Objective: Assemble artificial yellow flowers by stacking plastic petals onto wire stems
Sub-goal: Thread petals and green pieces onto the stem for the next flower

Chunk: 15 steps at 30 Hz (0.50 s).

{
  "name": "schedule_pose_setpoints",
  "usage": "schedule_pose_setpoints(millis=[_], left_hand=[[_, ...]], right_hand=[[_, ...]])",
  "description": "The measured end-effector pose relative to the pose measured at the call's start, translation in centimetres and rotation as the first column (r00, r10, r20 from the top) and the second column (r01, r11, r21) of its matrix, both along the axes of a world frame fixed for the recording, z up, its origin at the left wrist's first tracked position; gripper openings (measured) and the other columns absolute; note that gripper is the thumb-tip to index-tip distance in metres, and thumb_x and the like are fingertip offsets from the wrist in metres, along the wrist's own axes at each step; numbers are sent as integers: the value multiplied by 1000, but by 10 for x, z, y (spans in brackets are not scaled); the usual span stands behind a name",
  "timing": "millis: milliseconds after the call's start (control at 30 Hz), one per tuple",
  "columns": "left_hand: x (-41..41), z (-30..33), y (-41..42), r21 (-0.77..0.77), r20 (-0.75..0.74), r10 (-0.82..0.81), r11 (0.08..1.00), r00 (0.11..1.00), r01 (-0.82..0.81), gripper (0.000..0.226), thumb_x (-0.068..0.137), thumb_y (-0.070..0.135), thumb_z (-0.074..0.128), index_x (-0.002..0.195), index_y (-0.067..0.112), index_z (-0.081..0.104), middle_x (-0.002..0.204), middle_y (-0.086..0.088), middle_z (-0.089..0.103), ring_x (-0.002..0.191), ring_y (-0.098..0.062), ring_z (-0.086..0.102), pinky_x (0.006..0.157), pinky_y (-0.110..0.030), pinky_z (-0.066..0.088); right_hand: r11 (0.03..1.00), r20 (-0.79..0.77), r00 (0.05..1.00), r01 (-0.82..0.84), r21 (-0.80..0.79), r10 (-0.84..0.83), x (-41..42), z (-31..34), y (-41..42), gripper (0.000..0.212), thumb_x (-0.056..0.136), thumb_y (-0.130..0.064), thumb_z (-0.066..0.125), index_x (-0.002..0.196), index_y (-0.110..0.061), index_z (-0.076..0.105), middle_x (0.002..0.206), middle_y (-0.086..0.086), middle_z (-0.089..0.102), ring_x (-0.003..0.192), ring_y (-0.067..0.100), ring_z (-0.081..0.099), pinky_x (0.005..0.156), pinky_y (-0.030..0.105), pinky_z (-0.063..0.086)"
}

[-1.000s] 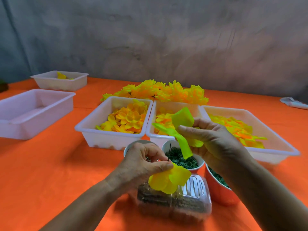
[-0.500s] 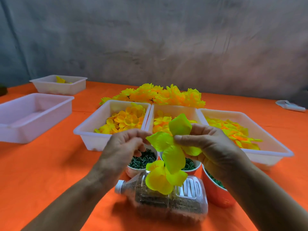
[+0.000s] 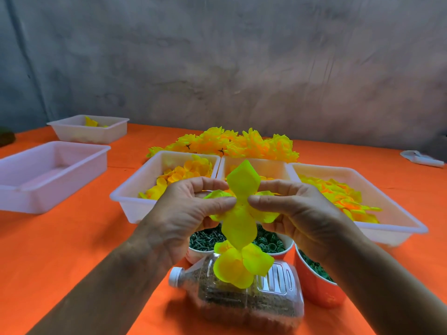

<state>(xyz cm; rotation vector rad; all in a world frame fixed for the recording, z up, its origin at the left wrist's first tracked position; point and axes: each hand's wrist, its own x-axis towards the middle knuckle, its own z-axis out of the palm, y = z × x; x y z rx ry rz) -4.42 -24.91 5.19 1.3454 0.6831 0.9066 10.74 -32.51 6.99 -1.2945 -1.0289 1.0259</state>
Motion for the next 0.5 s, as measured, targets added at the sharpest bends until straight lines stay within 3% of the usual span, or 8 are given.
schedule_pose_setpoints(millis=[100,200,333,500], left_hand=[[2,-1,-2,-34,25,-21,999,999,22,42,41,23,75,81,16,66,70,0,72,54,-9,64,47,-20,47],[6,0,-1,-69,10,-37,997,999,37,41,44,21,74,83,17,65,68,1,71,52,-8,63,42,-18,45],[6,3,2,-79,-29,-67,995,997,65,47,45,18,74,91,14,64,70,-3,71,53,-11,64,45,-22,47],[8,4,6,-168,-44,-98,982,994,90,59,46,13,72,104,6,62,65,-3,68,48,-12,61,41,-20,46]], right_hand=[[999,1,1000,-13,-38,13,1,-2,-3,41,47,-19,75,87,-13,69,82,5,75,67,13,68,62,29,46],[999,-3,1000,-7,-47,7,2,-2,-2,37,47,-16,74,84,-12,70,82,7,74,70,16,68,64,31,52],[997,-20,1000,-14,-73,12,2,1,2,33,46,-12,73,79,-12,70,86,11,73,81,26,66,91,48,48],[992,-44,998,-37,-121,32,6,3,8,25,60,0,71,82,-11,66,73,8,70,68,20,66,72,35,49]])
